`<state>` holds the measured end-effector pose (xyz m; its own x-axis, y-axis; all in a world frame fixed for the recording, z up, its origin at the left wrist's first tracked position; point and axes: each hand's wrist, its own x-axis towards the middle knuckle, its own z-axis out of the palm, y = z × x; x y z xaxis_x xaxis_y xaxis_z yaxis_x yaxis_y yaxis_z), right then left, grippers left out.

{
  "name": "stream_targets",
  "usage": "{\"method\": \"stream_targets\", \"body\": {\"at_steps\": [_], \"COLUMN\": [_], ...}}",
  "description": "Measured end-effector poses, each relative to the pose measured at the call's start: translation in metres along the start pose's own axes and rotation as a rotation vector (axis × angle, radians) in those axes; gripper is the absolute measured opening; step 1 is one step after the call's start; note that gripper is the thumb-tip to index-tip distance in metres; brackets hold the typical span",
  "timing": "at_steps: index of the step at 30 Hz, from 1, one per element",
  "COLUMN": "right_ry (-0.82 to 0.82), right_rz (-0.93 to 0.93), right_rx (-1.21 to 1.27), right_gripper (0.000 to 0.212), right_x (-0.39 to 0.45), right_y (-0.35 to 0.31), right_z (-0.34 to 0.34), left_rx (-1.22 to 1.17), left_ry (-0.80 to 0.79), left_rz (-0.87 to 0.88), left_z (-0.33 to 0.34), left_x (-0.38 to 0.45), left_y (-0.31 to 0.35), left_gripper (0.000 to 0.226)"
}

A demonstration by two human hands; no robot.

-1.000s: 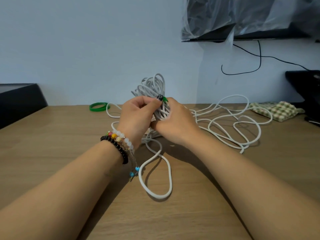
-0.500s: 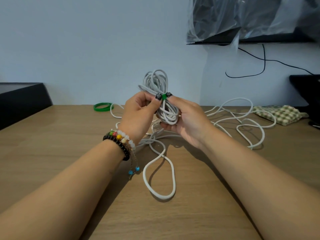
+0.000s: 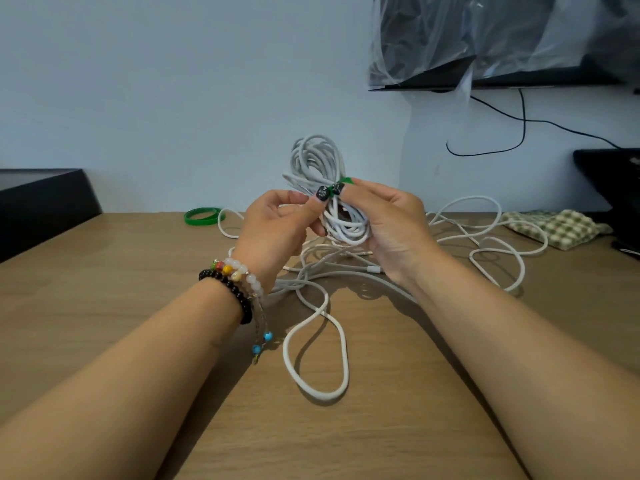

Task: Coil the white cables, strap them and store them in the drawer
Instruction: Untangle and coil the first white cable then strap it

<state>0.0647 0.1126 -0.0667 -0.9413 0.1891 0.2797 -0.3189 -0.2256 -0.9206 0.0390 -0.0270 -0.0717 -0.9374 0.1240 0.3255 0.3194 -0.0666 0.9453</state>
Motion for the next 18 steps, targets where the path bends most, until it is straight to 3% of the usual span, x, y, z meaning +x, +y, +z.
{"method": "stream_targets", "body": {"at_steps": [5,11,18], "right_ry": [-0.011,-0.012,-0.011], "right_rz": [-0.065,-0.097,-0.167], "right_rx": [-0.049,-0.103,-0.179], "right_gripper": [0.012,0.021,0.026], "right_x": [0.001,0.003,0.004], "right_y": [-0.004,-0.004,-0.004], "right_z": [-0.006,-0.01,-0.012], "left_rx": [0.079,0.093,0.28], "left_ry": [-0.061,0.023,0.135], "left_rz": [-0.048,0.101,0.301], "left_z": [-0.001,0.001,0.0], "left_x": [-0.003,-0.006,-0.004], "left_y": [0.002,0.002,-0.003], "left_gripper": [0.036,0.025,0.025]}}
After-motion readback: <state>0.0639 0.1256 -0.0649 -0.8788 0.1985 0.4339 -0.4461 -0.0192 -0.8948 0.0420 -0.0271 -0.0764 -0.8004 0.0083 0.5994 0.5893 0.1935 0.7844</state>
